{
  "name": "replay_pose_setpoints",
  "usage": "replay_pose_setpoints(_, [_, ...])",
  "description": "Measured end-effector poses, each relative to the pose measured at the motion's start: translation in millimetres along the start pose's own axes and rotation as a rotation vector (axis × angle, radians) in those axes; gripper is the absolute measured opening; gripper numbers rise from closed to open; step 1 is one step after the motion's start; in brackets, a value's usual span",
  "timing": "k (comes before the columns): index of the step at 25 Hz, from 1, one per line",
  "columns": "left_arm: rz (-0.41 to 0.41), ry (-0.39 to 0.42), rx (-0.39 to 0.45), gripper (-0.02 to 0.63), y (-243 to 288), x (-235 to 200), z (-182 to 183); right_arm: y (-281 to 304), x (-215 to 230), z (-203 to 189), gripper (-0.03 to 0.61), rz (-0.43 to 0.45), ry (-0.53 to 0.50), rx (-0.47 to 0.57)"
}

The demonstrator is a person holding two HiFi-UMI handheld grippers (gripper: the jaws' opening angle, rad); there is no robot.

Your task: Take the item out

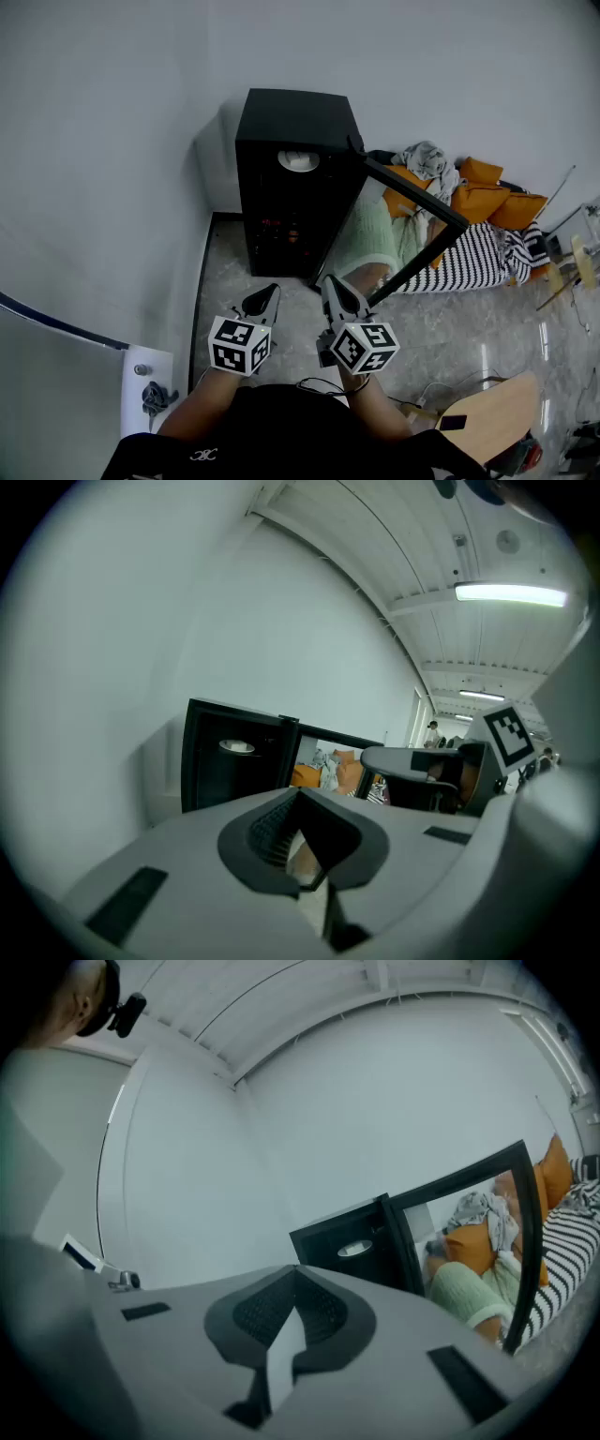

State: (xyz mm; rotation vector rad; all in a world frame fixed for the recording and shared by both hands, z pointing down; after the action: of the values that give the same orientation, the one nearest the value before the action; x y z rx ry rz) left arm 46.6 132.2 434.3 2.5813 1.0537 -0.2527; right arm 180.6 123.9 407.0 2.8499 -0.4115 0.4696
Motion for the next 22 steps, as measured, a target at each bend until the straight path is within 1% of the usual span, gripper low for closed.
replay_pose_setpoints(6, [-0.002,-0.003,0.005,0.000,-5.1,-8.3,1.1,4.5,-8.8,-10.0,0.008,-0.013,-0.051,-0.018])
replay_pose_setpoints(10, [-0.003,0.000,0.015,0.000,-10.7,-13.3,4.4,7.7,-14.9,-11.5,0.008,-0.013,-0.033,-0.031])
replay_pose_setpoints(14, [-0.007,0.003,0.027,0.000,-18.3,-20.2,6.3,8.0,-24.9,-12.7,0.008,-0.024,-0.047,-0.024])
replay_pose_setpoints(18, [-0.023,0.005,0.032,0.000,-26.8,-27.1,7.1,6.1,-38.9,-15.1,0.008,-0.018,-0.038,-0.014])
replay_pose_setpoints(22, [-0.047,0.008,0.032,0.000,-39.7,-31.9,7.2,-0.5,-55.3,-18.0,0.008,-0.040,-0.059,0.002])
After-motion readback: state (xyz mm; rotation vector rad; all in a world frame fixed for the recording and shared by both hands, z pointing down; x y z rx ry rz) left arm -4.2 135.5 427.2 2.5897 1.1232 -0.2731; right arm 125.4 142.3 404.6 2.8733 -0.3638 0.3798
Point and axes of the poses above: the fingertips, and each gripper's own axes: y forward along the fingers, x to its right, z out of its top, the point moved 3 cm from there along -y, backward along the fingers, and after that the axes turned 10 degrees about -z, right-handed, at the moved point
